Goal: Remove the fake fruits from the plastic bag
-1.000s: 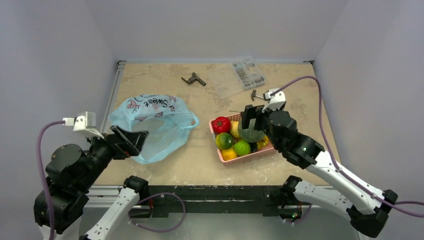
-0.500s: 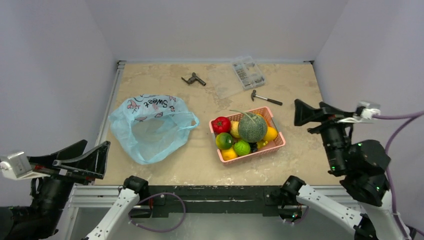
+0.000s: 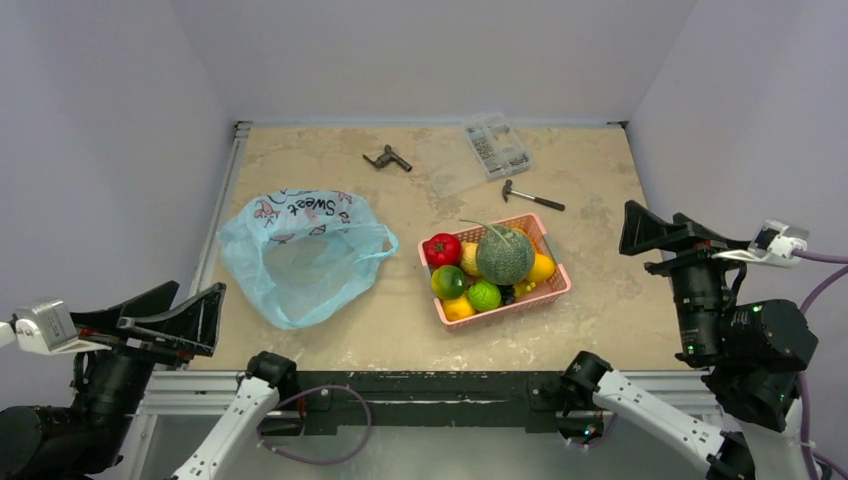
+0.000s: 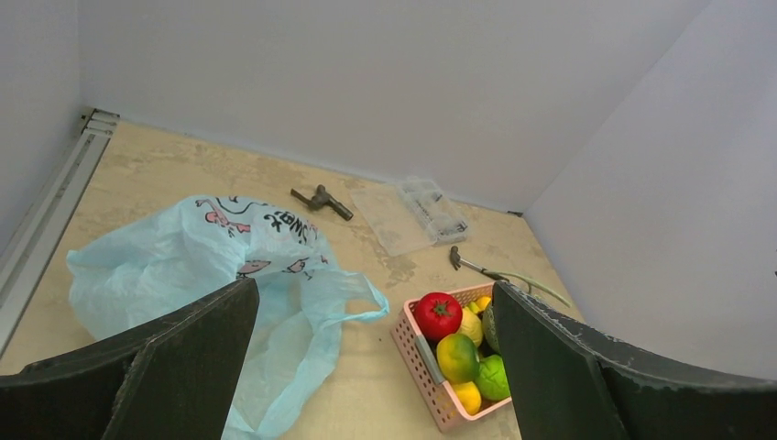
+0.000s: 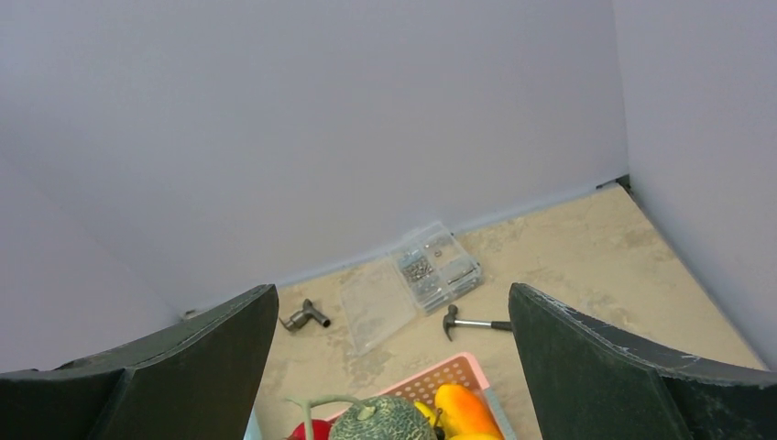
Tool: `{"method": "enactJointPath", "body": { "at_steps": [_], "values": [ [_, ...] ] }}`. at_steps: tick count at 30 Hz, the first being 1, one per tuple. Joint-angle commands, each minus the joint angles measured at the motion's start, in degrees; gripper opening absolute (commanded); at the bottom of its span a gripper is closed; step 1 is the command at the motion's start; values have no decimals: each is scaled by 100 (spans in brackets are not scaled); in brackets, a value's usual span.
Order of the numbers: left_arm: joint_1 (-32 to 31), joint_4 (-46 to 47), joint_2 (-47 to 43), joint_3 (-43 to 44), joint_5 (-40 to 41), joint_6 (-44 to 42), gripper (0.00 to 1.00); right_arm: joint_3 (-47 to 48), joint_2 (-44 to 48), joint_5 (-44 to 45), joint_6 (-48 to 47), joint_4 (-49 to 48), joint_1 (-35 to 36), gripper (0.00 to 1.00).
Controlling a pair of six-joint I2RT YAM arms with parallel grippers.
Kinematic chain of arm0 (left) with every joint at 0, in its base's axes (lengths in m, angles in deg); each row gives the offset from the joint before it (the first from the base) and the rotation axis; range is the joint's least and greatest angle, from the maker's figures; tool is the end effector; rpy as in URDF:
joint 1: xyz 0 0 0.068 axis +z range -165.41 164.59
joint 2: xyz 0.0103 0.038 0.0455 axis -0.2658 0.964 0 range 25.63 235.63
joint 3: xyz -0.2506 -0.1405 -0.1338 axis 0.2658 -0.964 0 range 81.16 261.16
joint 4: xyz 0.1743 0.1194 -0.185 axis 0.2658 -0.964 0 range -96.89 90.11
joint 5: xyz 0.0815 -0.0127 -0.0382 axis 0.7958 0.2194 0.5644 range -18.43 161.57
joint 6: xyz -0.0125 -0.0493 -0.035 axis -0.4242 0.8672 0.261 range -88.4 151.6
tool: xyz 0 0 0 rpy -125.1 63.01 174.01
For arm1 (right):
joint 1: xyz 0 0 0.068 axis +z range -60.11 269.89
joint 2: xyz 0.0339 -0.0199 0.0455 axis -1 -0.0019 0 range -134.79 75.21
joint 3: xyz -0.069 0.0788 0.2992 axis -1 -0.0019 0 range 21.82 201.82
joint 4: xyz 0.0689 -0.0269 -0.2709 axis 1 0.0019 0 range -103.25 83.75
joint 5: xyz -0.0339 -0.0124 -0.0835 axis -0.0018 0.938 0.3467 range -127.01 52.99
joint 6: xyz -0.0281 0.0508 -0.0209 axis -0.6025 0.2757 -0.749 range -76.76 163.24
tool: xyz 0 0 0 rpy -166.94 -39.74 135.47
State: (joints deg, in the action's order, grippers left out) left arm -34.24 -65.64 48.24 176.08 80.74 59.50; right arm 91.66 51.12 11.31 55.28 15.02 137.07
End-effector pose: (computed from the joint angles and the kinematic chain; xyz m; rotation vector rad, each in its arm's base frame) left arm -0.1139 0.0466 0.5174 -0.2490 1.4601 -0.5475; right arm 0.0120 -0.0383 0.5035 0.3304 1.3373 0.3331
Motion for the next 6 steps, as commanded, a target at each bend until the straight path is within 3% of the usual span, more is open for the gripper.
{"method": "enactJointPath", "body": {
  "at_steps": [1, 6],
  "values": [
    [-20, 68, 48, 3, -72, -85, 100, -43, 53, 498, 146, 57, -7, 99],
    [-19, 63, 66, -61, -73, -105, 100, -116, 58, 469, 59, -39, -7, 99]
  ]
}}
